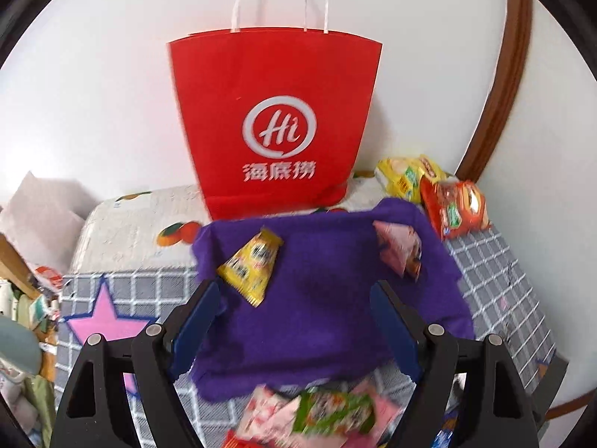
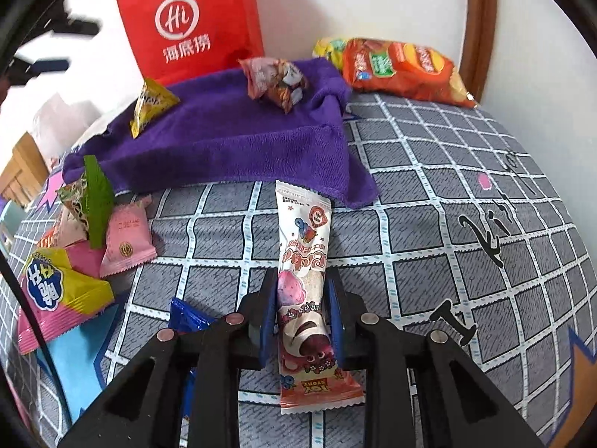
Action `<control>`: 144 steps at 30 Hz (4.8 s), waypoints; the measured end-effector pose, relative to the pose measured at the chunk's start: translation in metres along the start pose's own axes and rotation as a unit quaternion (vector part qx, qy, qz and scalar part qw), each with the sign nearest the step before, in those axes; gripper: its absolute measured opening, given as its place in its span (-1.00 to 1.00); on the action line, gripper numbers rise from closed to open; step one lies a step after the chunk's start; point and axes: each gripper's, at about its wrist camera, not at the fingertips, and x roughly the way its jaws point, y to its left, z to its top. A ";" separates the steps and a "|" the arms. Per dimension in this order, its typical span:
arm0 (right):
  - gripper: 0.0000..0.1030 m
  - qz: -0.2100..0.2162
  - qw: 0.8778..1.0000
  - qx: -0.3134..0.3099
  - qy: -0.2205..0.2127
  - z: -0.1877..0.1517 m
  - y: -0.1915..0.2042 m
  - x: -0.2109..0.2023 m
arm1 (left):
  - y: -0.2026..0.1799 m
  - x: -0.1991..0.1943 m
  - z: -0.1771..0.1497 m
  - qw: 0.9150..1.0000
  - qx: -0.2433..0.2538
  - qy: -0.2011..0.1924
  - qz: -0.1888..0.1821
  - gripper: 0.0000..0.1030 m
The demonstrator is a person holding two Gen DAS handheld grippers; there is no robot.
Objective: Organize snacks
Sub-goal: 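Grasp the pink stick-shaped packet with the right gripper while the left reaches toward the red candy packet, then grasp the red candy packet with the left gripper while the right carries the pink packet toward the towel, then lower both packets onto the purple towel and open both grippers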
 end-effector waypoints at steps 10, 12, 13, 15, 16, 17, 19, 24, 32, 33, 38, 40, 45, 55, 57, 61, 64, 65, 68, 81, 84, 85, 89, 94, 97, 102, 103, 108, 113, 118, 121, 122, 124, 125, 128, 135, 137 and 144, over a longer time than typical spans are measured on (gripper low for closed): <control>-0.51 0.028 0.999 0.028 -0.015 0.001 -0.011 -0.002 | 0.046 -0.015 -0.096 0.999 -0.012 0.036 0.020 0.59; -0.51 0.029 0.999 0.030 -0.015 0.001 -0.010 -0.002 | 0.054 -0.013 -0.113 0.999 -0.015 0.047 0.020 0.59; -0.51 0.026 0.999 0.028 -0.014 0.001 -0.010 -0.001 | 0.059 -0.011 -0.121 0.998 -0.018 0.056 0.020 0.59; -0.51 0.014 1.000 0.017 -0.013 0.001 -0.005 -0.002 | 0.068 -0.007 -0.136 0.997 -0.025 0.065 0.019 0.59; -0.51 0.007 1.000 0.012 -0.013 0.001 -0.004 -0.001 | 0.071 -0.005 -0.144 0.997 -0.025 0.072 0.017 0.59; -0.51 0.004 1.000 0.010 -0.012 0.001 -0.002 -0.001 | 0.073 -0.002 -0.151 0.997 -0.022 0.078 0.017 0.59; -0.51 0.004 1.000 0.009 -0.012 0.001 -0.002 -0.001 | 0.075 0.002 -0.162 0.996 -0.015 0.084 0.022 0.59; -0.51 0.012 1.000 0.016 -0.013 0.001 -0.005 -0.002 | 0.074 0.013 -0.174 0.996 0.009 0.086 0.015 0.59; -0.46 0.009 1.000 0.008 -0.012 0.002 -0.003 -0.002 | 0.048 0.037 -0.181 0.992 0.064 0.109 0.000 0.59; -0.46 0.009 1.000 0.008 -0.012 0.002 -0.003 -0.002 | 0.048 0.038 -0.182 0.992 0.063 0.108 0.003 0.60; -0.44 0.014 1.000 0.010 -0.012 0.002 -0.003 -0.002 | 0.044 0.035 -0.184 0.994 0.060 0.091 0.001 0.29; -0.43 0.013 1.000 0.008 -0.011 0.001 -0.002 -0.001 | 0.044 0.032 -0.185 0.994 0.061 0.086 0.000 0.10; -0.20 0.018 1.000 -0.005 -0.009 0.001 0.003 0.000 | 0.043 0.032 -0.186 0.994 0.063 0.086 -0.007 0.11; -0.22 0.029 1.000 0.001 -0.011 0.002 -0.001 -0.001 | 0.042 0.030 -0.190 0.995 0.054 0.085 -0.010 0.06; -0.44 0.028 0.999 0.014 -0.013 0.001 -0.006 -0.001 | 0.045 0.028 -0.192 0.995 0.048 0.088 -0.012 0.06; -0.57 0.049 0.998 0.046 -0.017 0.000 -0.019 -0.003 | 0.051 0.019 -0.196 0.995 0.032 0.091 -0.014 0.05; -0.60 0.040 0.999 0.034 -0.015 0.000 -0.016 -0.006 | 0.055 0.008 -0.194 0.996 0.026 0.087 -0.016 0.05; -0.60 0.033 0.999 0.027 -0.014 0.000 -0.013 -0.008 | 0.057 0.003 -0.192 0.996 0.025 0.083 -0.015 0.05; -0.60 0.050 0.998 0.035 -0.018 0.003 -0.012 -0.020 | 0.059 -0.011 -0.184 0.997 0.022 0.070 -0.007 0.05; -0.60 0.092 0.991 0.012 -0.097 0.086 0.014 -0.083 | 0.046 -0.035 -0.106 1.000 -0.011 -0.003 -0.016 0.06; -0.60 0.099 0.989 0.011 -0.107 0.110 0.019 -0.082 | 0.043 -0.034 -0.085 1.000 -0.018 -0.014 -0.021 0.06; -0.60 0.100 0.989 0.011 -0.109 0.115 0.020 -0.082 | 0.042 -0.032 -0.077 0.999 -0.018 -0.018 -0.019 0.06; -0.60 0.109 0.988 0.010 -0.111 0.141 0.026 -0.073 | 0.034 -0.022 -0.055 0.999 -0.021 -0.031 -0.019 0.06; -0.60 0.119 0.988 0.017 -0.093 0.159 0.028 -0.037 | 0.032 0.003 -0.039 0.999 -0.031 -0.033 -0.023 0.06; -0.60 0.127 0.988 0.026 -0.081 0.164 0.025 -0.015 | 0.034 0.019 -0.033 0.999 -0.034 -0.033 -0.016 0.06; -0.60 0.142 0.986 0.047 -0.068 0.165 0.013 0.023 | 0.041 0.048 -0.027 0.998 -0.052 -0.024 -0.028 0.06; -0.60 0.145 0.986 0.054 -0.066 0.163 0.010 0.029 | 0.041 0.053 -0.027 0.998 -0.054 -0.023 -0.029 0.06; -0.59 0.154 0.984 0.072 -0.048 0.157 0.001 0.053 | 0.048 0.080 -0.031 0.997 -0.070 -0.001 -0.029 0.06; -0.59 0.143 0.987 0.058 -0.044 0.156 0.007 0.057 | 0.047 0.087 -0.037 0.998 -0.066 0.004 -0.022 0.06; -0.58 0.124 0.990 0.037 -0.046 0.154 0.013 0.057 | 0.040 0.092 -0.040 0.998 -0.060 0.008 -0.024 0.06; -0.58 0.114 0.992 0.035 -0.047 0.152 0.011 0.058 | 0.035 0.098 -0.041 0.998 -0.050 0.014 -0.018 0.06; -0.58 0.113 0.992 0.037 -0.048 0.153 0.010 0.060 | 0.034 0.100 -0.041 0.999 -0.048 0.017 -0.015 0.06; -0.58 0.115 0.991 0.043 -0.046 0.152 0.008 0.064 | 0.032 0.103 -0.042 0.999 -0.047 0.021 -0.011 0.06; -0.58 0.117 0.991 0.046 -0.042 0.152 0.007 0.066 | 0.032 0.104 -0.042 0.998 -0.049 0.024 -0.012 0.06; -0.57 0.118 0.991 0.052 -0.041 0.152 0.006 0.069 | 0.034 0.105 -0.044 0.998 -0.053 0.029 -0.013 0.06; -0.57 0.114 0.989 0.061 -0.066 0.151 0.004 0.067 | 0.036 0.109 -0.044 0.997 -0.060 0.036 -0.009 0.06; -0.57 0.106 0.990 0.057 -0.068 0.151 0.006 0.069 | 0.036 0.111 -0.044 0.997 -0.061 0.039 -0.009 0.06; -0.25 0.089 0.993 0.039 -0.059 0.152 0.011 0.076 | 0.041 0.113 -0.043 0.996 -0.075 0.045 -0.022 0.06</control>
